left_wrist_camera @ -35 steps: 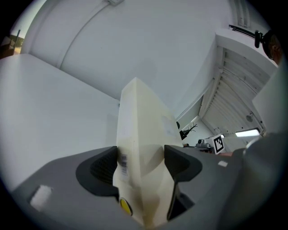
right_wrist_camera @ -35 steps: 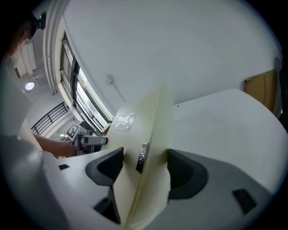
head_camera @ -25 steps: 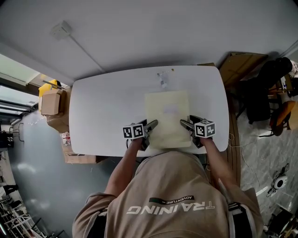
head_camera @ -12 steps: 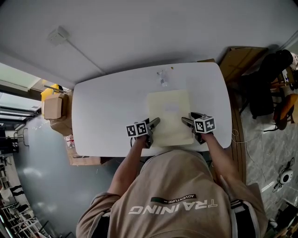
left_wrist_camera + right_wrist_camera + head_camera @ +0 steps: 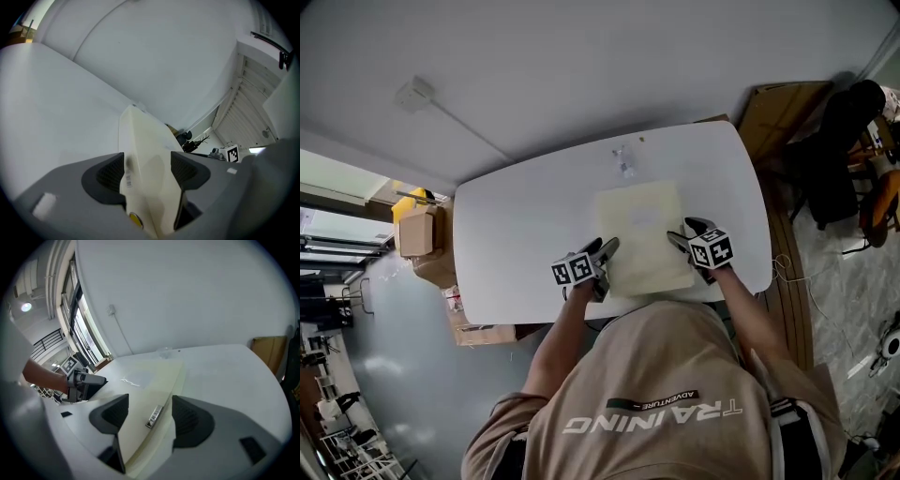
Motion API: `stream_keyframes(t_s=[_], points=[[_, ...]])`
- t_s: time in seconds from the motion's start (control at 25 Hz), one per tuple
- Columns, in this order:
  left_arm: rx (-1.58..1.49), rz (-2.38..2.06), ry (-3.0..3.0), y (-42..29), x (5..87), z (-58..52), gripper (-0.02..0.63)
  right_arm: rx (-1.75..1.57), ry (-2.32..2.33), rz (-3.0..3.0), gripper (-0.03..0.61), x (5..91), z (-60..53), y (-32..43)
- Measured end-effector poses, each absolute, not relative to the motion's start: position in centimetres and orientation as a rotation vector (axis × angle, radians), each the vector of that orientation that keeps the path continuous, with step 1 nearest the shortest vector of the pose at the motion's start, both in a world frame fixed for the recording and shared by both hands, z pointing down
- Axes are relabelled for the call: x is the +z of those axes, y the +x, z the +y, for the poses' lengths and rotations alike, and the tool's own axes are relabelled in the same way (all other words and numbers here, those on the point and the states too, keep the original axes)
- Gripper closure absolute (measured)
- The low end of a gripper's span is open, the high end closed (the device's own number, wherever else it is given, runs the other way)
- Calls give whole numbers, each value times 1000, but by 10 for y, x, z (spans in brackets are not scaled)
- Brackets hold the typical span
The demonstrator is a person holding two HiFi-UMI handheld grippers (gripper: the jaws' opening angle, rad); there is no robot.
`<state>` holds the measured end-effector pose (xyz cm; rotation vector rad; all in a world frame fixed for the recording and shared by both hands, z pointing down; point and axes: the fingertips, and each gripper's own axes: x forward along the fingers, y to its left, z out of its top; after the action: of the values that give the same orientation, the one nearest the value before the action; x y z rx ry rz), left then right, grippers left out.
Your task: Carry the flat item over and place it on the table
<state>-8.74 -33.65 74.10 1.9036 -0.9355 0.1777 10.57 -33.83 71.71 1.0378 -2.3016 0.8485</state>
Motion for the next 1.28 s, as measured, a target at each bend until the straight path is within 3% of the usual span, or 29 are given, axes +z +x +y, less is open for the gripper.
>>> stream_keyframes(t_s=[0.12,0.36,0.48,0.6,0.92,1.28], points=[[159,-983,1929,-103,735,-337,312,811,1070,-2329,298,703,-339,112],[25,-1046,2047,-109,684,-336,448,730,1092,-2408,299,667,-325,121],[-8,-1098,2158,-107,650,-341,607,662,1060,-2498,307,636,-320,117],[-69,-1097,2264,-101,612,-346,609,589,1091,-2593,335,597,-326,114],[-5,-1163,2533,-86,514,-356,609,319,1170,-2693,553,512,-341,106],[104,-1351,2668,-82,434,-370,609,48,1192,-2795,571,406,-354,86]])
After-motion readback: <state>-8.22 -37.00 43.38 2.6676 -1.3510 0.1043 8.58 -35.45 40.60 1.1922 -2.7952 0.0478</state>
